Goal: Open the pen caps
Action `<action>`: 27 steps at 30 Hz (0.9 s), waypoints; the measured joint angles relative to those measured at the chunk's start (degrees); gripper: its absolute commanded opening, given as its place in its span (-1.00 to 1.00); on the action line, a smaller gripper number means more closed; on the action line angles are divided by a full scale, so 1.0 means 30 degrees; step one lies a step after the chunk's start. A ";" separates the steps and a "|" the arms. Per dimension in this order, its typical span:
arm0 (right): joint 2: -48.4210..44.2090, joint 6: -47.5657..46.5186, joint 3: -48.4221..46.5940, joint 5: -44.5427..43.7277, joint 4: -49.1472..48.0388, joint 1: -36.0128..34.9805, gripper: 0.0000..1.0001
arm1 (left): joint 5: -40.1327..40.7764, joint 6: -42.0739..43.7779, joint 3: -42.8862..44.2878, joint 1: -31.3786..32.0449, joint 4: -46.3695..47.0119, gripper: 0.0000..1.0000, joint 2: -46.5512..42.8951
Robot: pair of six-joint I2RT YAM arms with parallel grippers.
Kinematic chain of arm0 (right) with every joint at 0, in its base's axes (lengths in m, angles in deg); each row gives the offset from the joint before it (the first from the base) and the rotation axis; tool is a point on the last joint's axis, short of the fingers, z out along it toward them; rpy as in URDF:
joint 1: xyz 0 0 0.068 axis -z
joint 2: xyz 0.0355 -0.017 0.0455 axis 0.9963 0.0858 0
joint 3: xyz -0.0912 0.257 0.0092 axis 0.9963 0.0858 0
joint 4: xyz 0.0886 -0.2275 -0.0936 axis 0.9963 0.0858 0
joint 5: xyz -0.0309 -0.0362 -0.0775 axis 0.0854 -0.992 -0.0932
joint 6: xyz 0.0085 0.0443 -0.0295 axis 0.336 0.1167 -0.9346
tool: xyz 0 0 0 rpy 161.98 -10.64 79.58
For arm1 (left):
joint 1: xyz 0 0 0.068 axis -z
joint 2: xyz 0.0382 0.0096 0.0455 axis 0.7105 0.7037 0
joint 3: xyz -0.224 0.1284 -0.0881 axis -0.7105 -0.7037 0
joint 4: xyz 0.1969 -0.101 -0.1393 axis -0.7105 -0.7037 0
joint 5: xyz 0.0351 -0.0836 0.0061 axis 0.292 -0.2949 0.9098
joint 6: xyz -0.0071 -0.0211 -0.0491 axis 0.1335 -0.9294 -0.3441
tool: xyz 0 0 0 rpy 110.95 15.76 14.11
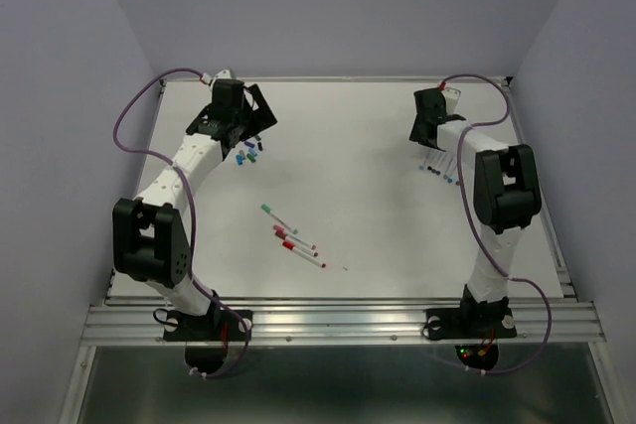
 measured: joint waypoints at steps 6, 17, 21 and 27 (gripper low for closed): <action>-0.2907 -0.1647 0.0634 0.2732 -0.0299 -0.0146 1.00 | -0.0051 0.0000 -0.0146 0.0007 0.0007 0.98 -0.0277; -0.8291 -0.5253 0.7235 1.1584 -0.3636 -0.6390 1.00 | 0.0095 0.0022 -0.0758 0.0007 0.0051 0.98 -0.0503; -0.7796 -0.6164 0.7235 1.3267 -0.4226 -0.9996 1.00 | 0.0437 0.0000 -0.1501 -0.0066 -0.0044 0.98 -0.0962; -0.4197 -0.6987 0.4444 1.2393 -0.4539 -1.2932 1.00 | 0.0889 -0.0182 -0.2900 -0.0918 -0.0124 0.98 -0.2040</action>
